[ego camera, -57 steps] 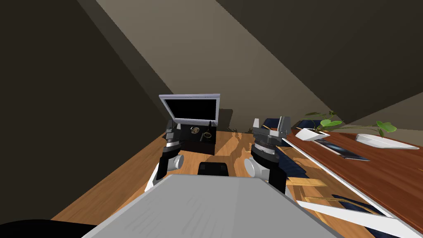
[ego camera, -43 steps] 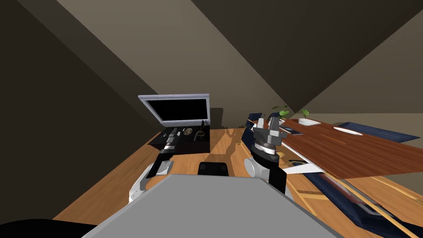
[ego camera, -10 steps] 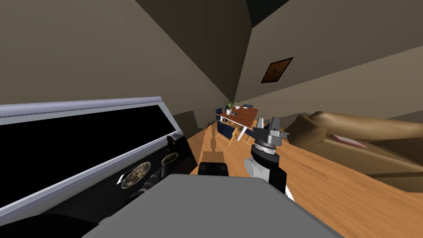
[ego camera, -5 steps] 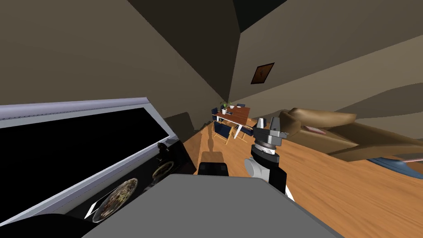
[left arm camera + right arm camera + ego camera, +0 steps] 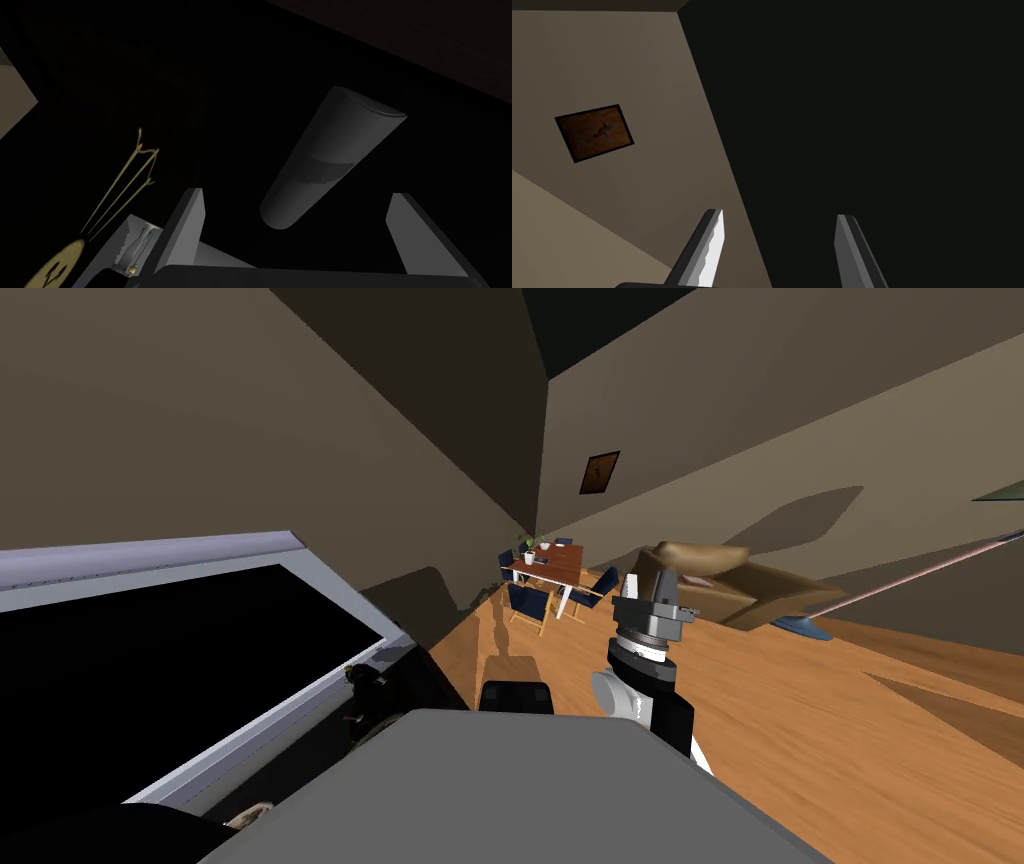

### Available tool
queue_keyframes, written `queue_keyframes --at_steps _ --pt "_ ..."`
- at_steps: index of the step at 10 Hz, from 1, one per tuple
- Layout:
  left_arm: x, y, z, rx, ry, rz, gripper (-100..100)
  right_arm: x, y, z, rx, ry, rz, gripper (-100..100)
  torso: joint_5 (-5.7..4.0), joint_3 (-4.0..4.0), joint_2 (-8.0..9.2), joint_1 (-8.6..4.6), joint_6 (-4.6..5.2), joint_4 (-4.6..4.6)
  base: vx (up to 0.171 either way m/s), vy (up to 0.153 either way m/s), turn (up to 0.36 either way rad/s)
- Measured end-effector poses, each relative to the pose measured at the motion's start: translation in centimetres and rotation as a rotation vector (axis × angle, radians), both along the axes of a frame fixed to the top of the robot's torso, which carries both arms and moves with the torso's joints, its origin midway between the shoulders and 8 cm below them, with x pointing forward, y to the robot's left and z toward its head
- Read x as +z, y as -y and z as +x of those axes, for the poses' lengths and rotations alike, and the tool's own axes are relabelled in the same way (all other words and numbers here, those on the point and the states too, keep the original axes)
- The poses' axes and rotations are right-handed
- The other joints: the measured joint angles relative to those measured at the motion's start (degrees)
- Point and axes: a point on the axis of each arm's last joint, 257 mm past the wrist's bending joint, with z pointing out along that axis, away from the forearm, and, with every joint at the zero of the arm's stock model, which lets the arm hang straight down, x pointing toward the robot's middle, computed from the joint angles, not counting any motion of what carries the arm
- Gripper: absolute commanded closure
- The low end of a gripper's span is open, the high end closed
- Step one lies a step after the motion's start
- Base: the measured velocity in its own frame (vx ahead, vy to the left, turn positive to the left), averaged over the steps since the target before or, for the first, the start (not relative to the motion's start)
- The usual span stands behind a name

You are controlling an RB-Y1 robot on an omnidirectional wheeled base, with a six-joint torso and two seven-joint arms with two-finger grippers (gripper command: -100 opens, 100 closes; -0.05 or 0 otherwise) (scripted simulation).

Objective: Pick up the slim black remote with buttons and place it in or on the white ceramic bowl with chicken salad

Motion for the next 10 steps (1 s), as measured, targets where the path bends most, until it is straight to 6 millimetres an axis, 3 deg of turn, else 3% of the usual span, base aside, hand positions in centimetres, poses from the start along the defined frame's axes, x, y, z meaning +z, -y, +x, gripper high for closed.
queue_keyframes --at_steps 5,10 --pt "-0.8 -0.1 -4.0 -0.01 -0.093 -0.006 -100 0.0 0.0 0.0 0.0 0.0 0.0 0 -0.1 0.11 0.19 -0.54 -0.08 0.04 0.018 0.023 -0.112" --pt "-2.1 2.5 -11.2 -0.06 -0.255 -0.043 -100 0.0 0.0 0.0 0.0 0.0 0.0 0 -0.04 0.01 0.01 -0.23 -0.05 0.0 0.05 0.088 -0.259"
